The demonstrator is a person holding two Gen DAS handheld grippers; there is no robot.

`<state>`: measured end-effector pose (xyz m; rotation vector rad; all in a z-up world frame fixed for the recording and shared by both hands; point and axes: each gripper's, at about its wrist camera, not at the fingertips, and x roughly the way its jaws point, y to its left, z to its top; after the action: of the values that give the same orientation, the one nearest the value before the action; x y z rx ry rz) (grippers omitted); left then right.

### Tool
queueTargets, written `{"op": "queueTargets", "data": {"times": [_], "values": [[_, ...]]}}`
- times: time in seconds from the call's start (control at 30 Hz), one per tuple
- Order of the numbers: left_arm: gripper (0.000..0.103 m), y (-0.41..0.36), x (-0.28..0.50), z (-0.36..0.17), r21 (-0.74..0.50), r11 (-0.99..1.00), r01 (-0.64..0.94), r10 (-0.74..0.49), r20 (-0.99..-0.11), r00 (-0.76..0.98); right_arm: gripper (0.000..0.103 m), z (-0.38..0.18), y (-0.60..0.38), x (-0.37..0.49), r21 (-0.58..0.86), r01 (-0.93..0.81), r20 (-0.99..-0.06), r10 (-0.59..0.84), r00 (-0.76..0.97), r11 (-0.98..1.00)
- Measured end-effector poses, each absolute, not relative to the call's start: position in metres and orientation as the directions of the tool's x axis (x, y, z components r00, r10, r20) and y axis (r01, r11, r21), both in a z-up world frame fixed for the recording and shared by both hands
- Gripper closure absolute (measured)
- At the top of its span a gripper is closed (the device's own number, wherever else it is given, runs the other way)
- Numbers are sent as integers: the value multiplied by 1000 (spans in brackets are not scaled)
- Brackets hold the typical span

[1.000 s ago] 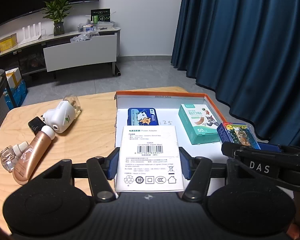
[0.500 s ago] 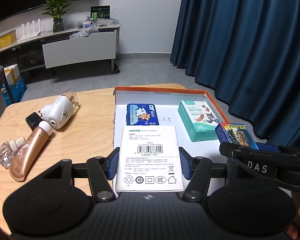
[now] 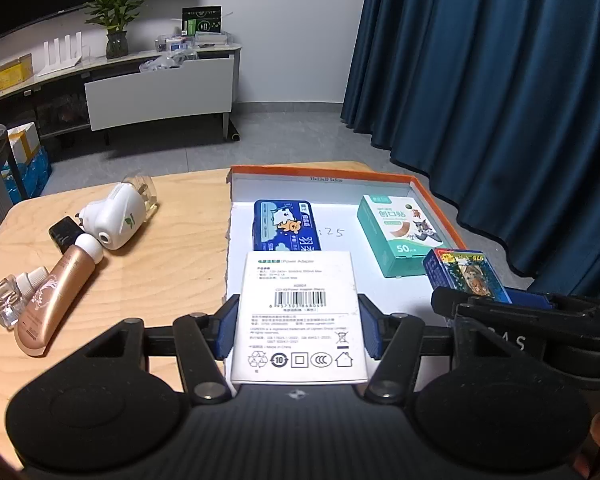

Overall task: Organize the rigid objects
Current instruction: 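Hold both boxes above the white box, lowering them toward its floor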

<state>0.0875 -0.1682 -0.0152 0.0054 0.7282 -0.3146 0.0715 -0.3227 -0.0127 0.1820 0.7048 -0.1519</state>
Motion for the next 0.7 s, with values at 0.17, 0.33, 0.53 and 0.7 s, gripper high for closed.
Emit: {"op": "queueTargets", "data": {"times": [0.17,0.33,0.53,0.7], "values": [[43,-167,88,-16,-108,954,281,-281,-657,700,31,-13,-322,72,115,199,-655,-76,751,973],[43,-167,88,-15,-107,954,282,-280,-657,700,31,-13,-323,72,114,199,-656,-77,751,973],[43,-167,89,-16,-105,954,282,-280,-657,700,31,-13,-323,73,112,197,-658,-76,749,974],[43,-167,89,-16,-106,953,283,-281,-657,700,31,-17,-323,75,111,198,-664,-75,744,974]]}}
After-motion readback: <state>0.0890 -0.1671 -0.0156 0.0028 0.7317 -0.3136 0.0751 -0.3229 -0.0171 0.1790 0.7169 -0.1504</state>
